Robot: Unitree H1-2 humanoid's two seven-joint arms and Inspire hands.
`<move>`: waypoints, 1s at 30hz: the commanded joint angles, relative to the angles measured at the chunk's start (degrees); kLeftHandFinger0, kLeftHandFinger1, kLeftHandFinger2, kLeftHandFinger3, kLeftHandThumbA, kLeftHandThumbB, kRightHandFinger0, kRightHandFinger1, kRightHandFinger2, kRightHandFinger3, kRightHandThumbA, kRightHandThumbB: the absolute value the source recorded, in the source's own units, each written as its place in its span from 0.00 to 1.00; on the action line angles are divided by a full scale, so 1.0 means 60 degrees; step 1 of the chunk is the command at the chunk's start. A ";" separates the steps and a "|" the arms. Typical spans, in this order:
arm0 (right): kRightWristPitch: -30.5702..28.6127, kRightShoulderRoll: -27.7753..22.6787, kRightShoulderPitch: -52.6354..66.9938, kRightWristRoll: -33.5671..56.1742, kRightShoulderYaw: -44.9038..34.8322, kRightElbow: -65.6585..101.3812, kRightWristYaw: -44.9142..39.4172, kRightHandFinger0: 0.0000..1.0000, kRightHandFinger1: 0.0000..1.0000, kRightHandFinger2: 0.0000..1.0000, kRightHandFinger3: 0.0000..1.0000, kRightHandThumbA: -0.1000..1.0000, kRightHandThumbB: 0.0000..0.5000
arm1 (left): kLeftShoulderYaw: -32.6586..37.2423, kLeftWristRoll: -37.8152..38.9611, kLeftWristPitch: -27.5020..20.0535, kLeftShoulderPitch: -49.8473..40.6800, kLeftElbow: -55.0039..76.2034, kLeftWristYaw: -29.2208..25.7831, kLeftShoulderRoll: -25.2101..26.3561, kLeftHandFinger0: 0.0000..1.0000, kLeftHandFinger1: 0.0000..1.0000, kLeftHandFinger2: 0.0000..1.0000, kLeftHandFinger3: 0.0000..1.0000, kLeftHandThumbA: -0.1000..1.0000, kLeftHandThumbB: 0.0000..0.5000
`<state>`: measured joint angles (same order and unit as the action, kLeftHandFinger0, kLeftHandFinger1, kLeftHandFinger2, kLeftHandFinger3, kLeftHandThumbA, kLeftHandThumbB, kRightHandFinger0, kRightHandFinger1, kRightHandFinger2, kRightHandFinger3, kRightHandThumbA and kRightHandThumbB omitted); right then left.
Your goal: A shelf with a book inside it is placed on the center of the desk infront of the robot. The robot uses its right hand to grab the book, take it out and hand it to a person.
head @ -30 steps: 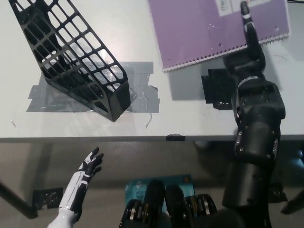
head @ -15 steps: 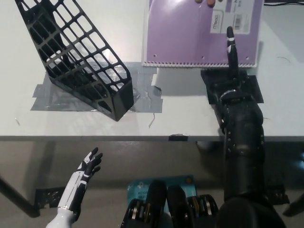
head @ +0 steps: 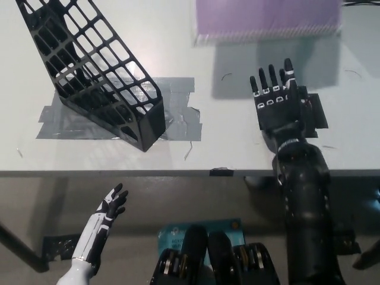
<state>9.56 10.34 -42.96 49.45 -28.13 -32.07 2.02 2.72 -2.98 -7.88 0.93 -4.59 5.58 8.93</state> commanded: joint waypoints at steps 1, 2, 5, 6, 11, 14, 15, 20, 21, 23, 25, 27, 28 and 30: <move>-0.0172 -0.0281 0.0284 -0.0702 0.1234 0.1895 -0.1747 1.00 1.00 1.00 1.00 0.99 0.93 | 0.0069 -0.0114 -0.0138 0.0109 0.0249 0.0115 0.0132 1.00 1.00 1.00 1.00 1.00 0.42; -0.0119 -0.0329 0.0486 -0.0738 0.1451 0.2295 -0.1815 1.00 1.00 1.00 1.00 0.99 0.94 | 0.0082 -0.0152 -0.0151 0.0059 0.0271 0.0110 0.0135 1.00 1.00 1.00 1.00 1.00 0.42; -0.0066 -0.0485 0.0923 -0.1014 0.2023 0.3359 -0.1860 1.00 1.00 1.00 1.00 1.00 0.94 | 0.0086 -0.0202 -0.0083 0.0047 0.0311 0.0094 0.0137 1.00 1.00 1.00 1.00 1.00 0.43; -0.0028 -0.0586 0.1142 -0.1279 0.2339 0.3923 -0.1789 1.00 1.00 1.00 1.00 1.00 0.94 | 0.0066 -0.0155 -0.0015 0.0043 0.0338 0.0099 0.0120 1.00 1.00 1.00 1.00 1.00 0.44; 0.0016 -0.1212 0.2343 -0.2901 0.3663 0.6936 -0.1400 1.00 1.00 1.00 1.00 1.00 0.88 | 0.0044 0.0010 0.0045 -0.0032 0.0383 0.0146 0.0059 1.00 1.00 1.00 1.00 0.99 0.43; -0.0023 -0.1519 0.3033 -0.3741 0.4171 0.8593 -0.1328 1.00 1.00 1.00 1.00 1.00 0.90 | 0.0020 0.0069 0.0002 -0.0093 0.0364 0.0139 0.0038 1.00 1.00 1.00 1.00 0.98 0.41; -0.0038 -0.1593 0.3227 -0.3864 0.4259 0.8924 -0.1364 1.00 1.00 1.00 1.00 1.00 0.92 | 0.0021 0.0065 0.0001 -0.0104 0.0357 0.0134 0.0033 1.00 1.00 1.00 1.00 0.98 0.41; -0.0303 -0.2059 0.4962 -0.4639 0.4823 1.0141 -0.1622 1.00 1.00 1.00 1.00 1.00 0.90 | 0.0028 0.0045 0.0014 -0.0211 0.0369 0.0141 0.0053 1.00 1.00 1.00 1.00 0.98 0.40; -0.0447 -0.2126 0.5204 -0.4730 0.4891 1.0110 -0.1702 1.00 1.00 1.00 1.00 1.00 0.89 | 0.0025 0.0051 0.0014 -0.0217 0.0371 0.0146 0.0058 1.00 1.00 1.00 1.00 0.98 0.39; -0.0830 -0.2274 0.5726 -0.4982 0.5053 0.9900 -0.1851 1.00 1.00 1.00 1.00 1.00 0.87 | 0.0028 0.0007 -0.0050 -0.0237 0.0344 0.0140 0.0091 1.00 1.00 1.00 1.00 0.99 0.38; -0.1019 -0.2426 0.6420 -0.5260 0.5258 0.9570 -0.1834 1.00 1.00 1.00 1.00 1.00 0.86 | 0.0010 0.0033 -0.0090 -0.0300 0.0303 0.0133 0.0089 1.00 1.00 1.00 1.00 0.99 0.39; -0.1261 -0.2538 0.6725 -0.5457 0.5375 0.9193 -0.1829 1.00 1.00 1.00 1.00 1.00 0.77 | 0.0012 0.0042 -0.0072 -0.0308 0.0310 0.0144 0.0090 1.00 1.00 1.00 1.00 0.99 0.38; -0.1540 -0.2662 0.6931 -0.5648 0.5473 0.8767 -0.1869 1.00 1.00 1.00 1.00 1.00 0.71 | 0.0008 0.0082 -0.0038 -0.0317 0.0330 0.0165 0.0088 1.00 1.00 1.00 1.00 0.98 0.40; -0.1663 -0.2842 0.7213 -0.5974 0.5607 0.8447 -0.1818 1.00 1.00 1.00 1.00 1.00 0.69 | 0.0034 0.0106 -0.0089 -0.0425 0.0336 0.0194 0.0078 1.00 1.00 1.00 1.00 0.98 0.41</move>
<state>7.94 -3.45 -4.58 26.46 1.59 19.68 -5.02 2.79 -3.35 -7.52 -0.39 -4.60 5.58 8.88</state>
